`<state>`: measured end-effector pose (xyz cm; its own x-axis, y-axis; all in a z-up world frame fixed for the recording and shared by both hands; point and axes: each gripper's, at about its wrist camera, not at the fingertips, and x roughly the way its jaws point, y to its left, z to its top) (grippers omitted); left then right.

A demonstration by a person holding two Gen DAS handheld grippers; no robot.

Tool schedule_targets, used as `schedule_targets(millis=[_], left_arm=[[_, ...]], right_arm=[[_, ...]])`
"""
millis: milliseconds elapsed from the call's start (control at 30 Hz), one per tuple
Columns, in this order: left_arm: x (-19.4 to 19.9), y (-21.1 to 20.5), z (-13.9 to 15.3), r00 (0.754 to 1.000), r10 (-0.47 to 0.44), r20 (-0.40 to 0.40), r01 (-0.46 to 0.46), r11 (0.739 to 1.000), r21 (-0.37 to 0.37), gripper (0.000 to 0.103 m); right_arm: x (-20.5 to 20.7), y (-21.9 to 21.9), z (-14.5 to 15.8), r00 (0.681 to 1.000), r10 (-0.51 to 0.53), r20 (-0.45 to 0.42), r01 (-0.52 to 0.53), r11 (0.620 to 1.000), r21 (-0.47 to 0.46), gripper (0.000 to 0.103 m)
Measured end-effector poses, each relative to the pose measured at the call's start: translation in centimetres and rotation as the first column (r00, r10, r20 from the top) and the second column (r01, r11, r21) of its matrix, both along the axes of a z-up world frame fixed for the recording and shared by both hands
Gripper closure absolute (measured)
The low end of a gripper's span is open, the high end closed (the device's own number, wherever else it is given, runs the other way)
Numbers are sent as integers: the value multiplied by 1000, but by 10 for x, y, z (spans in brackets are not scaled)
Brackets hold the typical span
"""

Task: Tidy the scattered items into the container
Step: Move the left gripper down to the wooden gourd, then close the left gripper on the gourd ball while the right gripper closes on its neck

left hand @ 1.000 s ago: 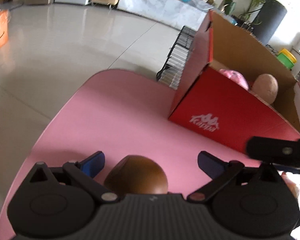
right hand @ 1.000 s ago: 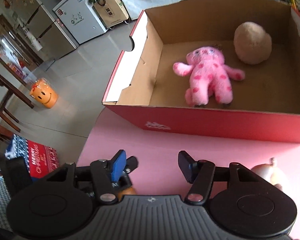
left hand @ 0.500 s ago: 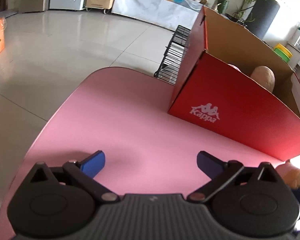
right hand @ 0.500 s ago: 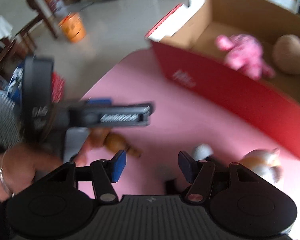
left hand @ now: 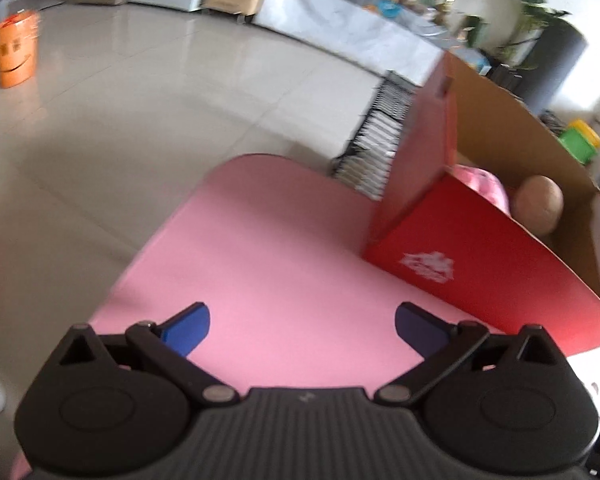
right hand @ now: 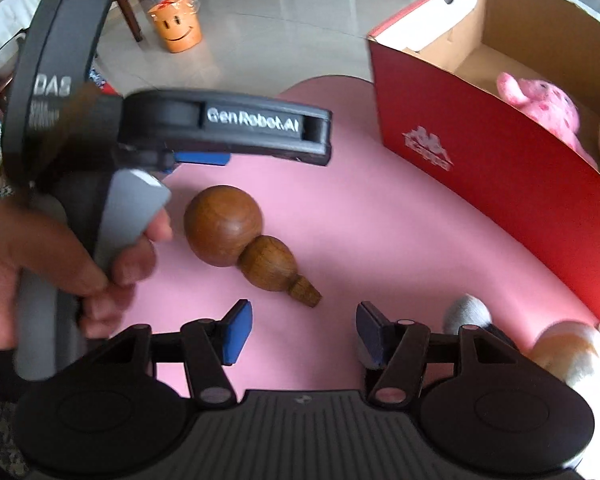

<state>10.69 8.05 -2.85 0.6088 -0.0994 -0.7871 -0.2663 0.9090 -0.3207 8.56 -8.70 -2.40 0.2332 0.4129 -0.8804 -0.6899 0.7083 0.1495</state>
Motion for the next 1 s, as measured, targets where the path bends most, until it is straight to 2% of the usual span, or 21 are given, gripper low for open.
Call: schedule_targets(millis=[200, 333, 567, 900, 1000], left_arm=[[-14, 20, 11, 992, 60, -114, -62, 998, -18, 1], [-25, 20, 17, 989, 48, -137, -52, 998, -24, 0], [-28, 14, 7, 979, 37, -198, -40, 999, -12, 0], [-26, 6, -9, 977, 18, -214, -24, 999, -23, 1], [-25, 7, -11, 978, 15, -208, -21, 999, -28, 7]], right_arm=[[-5, 12, -5, 998, 50, 49, -50, 999, -6, 44], [-6, 18, -6, 994, 68, 90, -69, 998, 5, 44], [-7, 28, -14, 987, 104, 123, -102, 995, -22, 44], [-6, 29, -23, 987, 95, 132, -93, 995, -22, 44], [-7, 29, -26, 986, 101, 131, -98, 995, -27, 46]])
